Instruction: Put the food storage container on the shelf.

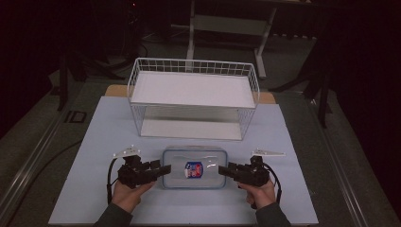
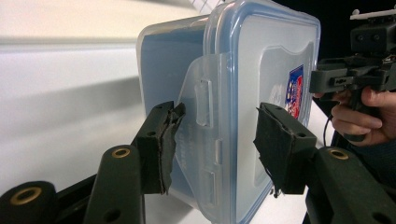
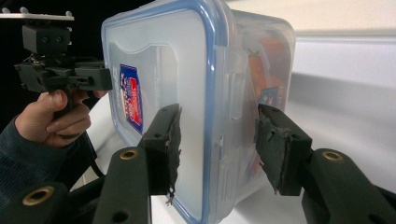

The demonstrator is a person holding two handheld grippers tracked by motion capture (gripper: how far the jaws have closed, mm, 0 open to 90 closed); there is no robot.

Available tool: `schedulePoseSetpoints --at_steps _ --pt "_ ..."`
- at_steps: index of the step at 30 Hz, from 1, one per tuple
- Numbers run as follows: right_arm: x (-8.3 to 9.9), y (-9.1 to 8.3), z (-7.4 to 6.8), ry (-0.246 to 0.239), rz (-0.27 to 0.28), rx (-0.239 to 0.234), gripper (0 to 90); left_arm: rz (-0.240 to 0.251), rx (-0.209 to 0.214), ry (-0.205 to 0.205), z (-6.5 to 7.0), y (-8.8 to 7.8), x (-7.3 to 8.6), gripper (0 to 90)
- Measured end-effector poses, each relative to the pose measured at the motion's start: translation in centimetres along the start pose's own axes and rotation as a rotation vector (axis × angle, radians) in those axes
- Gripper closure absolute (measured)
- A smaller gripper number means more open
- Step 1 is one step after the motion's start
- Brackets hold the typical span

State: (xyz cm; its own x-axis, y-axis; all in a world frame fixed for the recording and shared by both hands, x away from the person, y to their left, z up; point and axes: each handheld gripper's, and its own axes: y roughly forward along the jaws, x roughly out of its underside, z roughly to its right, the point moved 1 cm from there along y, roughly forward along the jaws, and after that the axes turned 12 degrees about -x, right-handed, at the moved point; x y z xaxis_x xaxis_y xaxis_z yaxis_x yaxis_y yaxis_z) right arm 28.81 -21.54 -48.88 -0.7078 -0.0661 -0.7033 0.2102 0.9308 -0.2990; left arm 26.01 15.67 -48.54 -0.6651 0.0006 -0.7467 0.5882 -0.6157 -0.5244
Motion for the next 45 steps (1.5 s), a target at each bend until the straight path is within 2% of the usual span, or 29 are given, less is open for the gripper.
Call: schedulePoseSetpoints --at_steps 5,15,23,32,45 --pt "-0.7 0.0 -0.8 -0.028 0.017 -0.005 51.2 0.026 -0.002 0.026 0.2 -0.9 -0.6 48.5" --pt "-2.0 0.2 -2.0 -0.081 0.017 -0.001 51.3 0.053 0.002 0.031 0.2 -1.9 -1.5 48.7" --pt "-3.1 -0.2 -2.6 -0.103 0.035 -0.006 51.3 0.076 -0.005 0.053 0.7 -2.5 -3.0 48.7" --pt "-5.3 -0.4 -3.7 -0.153 0.047 -0.001 51.4 0.119 -0.004 0.059 1.0 -3.3 -4.5 48.8" --pt "-6.9 -0.8 -4.6 -0.18 0.094 -0.016 51.5 0.172 -0.014 0.097 1.7 -4.4 -6.9 48.9"
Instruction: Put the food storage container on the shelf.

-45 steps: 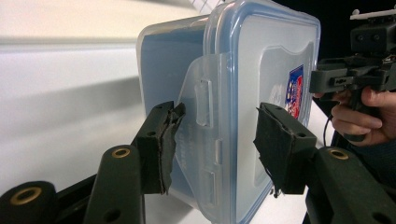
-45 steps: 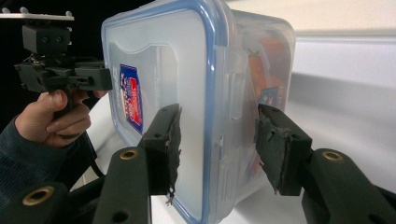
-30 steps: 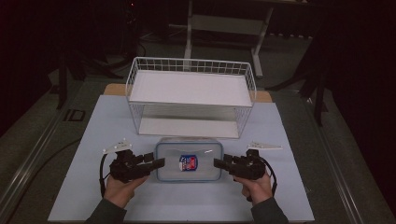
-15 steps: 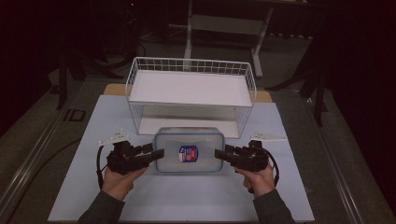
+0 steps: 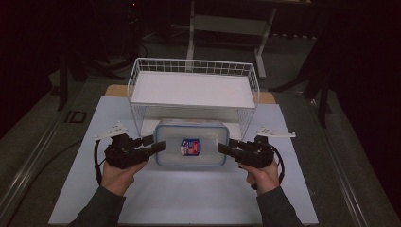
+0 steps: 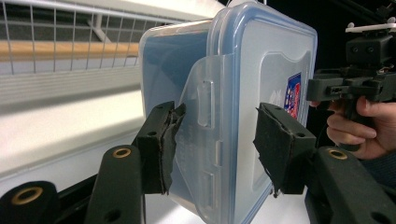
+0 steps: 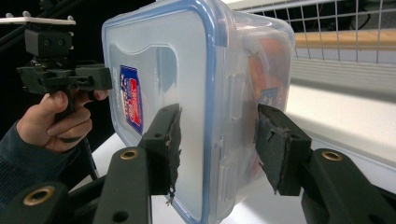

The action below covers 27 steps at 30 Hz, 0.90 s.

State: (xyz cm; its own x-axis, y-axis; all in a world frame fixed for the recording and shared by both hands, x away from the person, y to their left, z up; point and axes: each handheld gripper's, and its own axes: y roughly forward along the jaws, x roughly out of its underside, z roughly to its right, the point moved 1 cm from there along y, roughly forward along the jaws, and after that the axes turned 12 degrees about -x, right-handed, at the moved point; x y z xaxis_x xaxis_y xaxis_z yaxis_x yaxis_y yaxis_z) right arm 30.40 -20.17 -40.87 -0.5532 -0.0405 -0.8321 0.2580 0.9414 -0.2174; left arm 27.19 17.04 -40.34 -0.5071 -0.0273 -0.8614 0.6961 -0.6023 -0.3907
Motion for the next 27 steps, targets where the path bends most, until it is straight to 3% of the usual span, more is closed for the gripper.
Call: schedulePoseSetpoints --at_steps 17,27 --pt "-2.1 0.2 -0.5 -0.054 0.013 0.005 51.6 0.037 0.01 0.024 -0.4 -0.2 -1.9 49.0" --pt "-4.6 0.3 -0.6 -0.108 0.023 0.014 51.7 0.066 0.015 0.059 -0.7 -0.1 -4.2 49.0"
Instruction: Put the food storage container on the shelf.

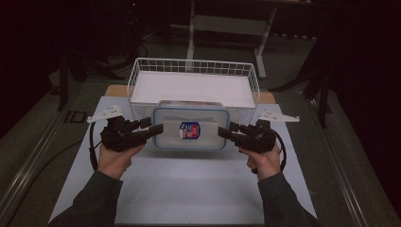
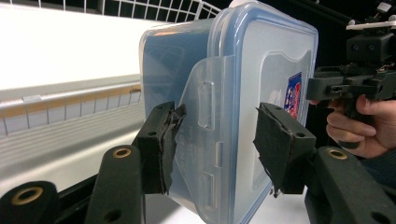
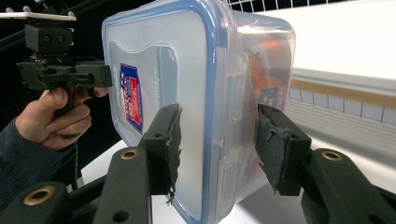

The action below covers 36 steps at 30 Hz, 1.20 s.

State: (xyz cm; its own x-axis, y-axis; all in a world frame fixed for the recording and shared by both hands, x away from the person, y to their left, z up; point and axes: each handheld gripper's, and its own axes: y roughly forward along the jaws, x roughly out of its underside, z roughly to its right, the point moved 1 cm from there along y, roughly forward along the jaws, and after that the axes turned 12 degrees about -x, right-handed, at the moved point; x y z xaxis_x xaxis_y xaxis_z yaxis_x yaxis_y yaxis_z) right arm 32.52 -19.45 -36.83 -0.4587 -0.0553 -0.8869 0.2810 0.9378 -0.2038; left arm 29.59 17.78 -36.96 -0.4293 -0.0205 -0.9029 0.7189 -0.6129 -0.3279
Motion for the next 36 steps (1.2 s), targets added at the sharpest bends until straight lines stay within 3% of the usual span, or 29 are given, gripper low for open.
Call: schedulePoseSetpoints --at_steps 15,23,36 --pt "-3.1 0.3 -0.2 -0.069 0.019 0.016 51.7 0.047 0.009 -0.001 -0.7 0.2 -2.2 48.9" --pt "-5.1 0.3 -0.1 -0.091 0.045 0.019 51.7 0.068 0.011 0.013 -0.9 0.3 -4.1 48.9" --pt "-7.3 0.2 1.1 -0.084 0.109 0.013 51.8 0.102 0.012 0.03 -1.4 1.5 -7.6 48.9"
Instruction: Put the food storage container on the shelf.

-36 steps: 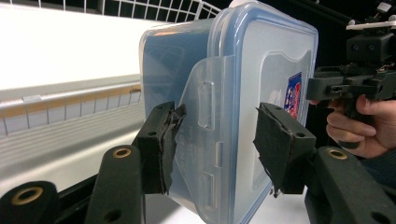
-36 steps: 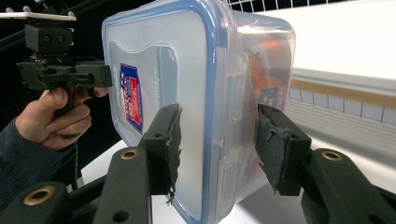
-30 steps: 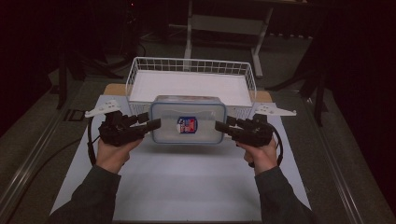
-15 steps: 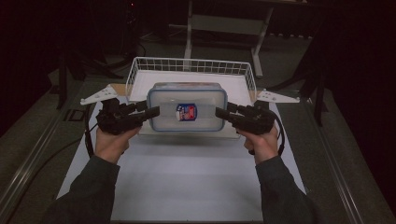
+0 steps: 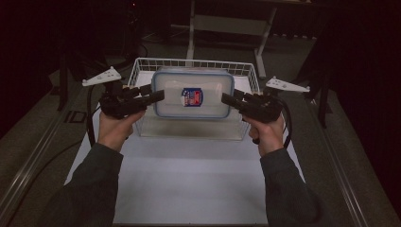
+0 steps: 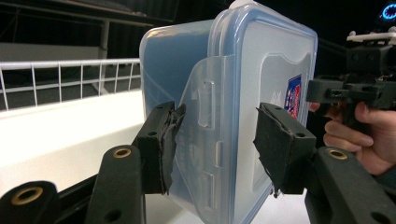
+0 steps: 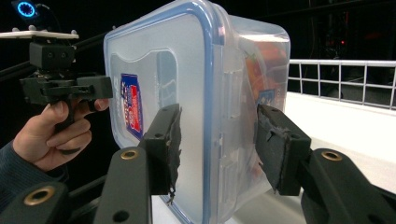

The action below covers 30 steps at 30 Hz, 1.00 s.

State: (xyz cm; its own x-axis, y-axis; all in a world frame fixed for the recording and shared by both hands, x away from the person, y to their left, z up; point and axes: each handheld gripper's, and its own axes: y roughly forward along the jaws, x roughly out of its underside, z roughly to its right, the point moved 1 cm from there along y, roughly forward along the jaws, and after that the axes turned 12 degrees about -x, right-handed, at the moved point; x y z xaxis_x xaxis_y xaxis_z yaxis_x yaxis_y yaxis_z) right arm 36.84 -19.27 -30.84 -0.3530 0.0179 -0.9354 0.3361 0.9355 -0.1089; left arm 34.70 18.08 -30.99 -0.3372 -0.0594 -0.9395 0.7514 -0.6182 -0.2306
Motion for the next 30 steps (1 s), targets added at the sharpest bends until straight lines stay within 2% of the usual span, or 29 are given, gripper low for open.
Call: schedulePoseSetpoints --at_steps 7,16,19,22,26,30 --pt "-1.0 0.5 0.7 -0.002 0.007 0.023 51.8 0.005 0.02 -0.028 -1.2 1.2 -0.5 49.0" --pt "-1.6 1.0 2.0 0.03 0.041 0.036 51.9 0.005 0.023 -0.06 -2.1 2.6 -1.0 48.9" --pt "-1.4 1.3 3.0 0.073 0.067 0.033 51.9 -0.002 0.01 -0.07 -2.5 3.3 -1.4 49.0" --pt "-1.3 1.5 3.5 0.09 0.072 0.035 51.9 -0.009 0.009 -0.08 -2.8 3.7 -1.4 48.9" --pt "-1.1 2.0 4.4 0.111 0.057 0.048 51.9 -0.026 0.002 -0.101 -3.5 4.4 -1.1 48.8" --pt "-0.8 2.3 5.1 0.128 0.039 0.061 51.8 -0.054 -0.038 -0.111 -3.8 5.2 -0.7 48.6"
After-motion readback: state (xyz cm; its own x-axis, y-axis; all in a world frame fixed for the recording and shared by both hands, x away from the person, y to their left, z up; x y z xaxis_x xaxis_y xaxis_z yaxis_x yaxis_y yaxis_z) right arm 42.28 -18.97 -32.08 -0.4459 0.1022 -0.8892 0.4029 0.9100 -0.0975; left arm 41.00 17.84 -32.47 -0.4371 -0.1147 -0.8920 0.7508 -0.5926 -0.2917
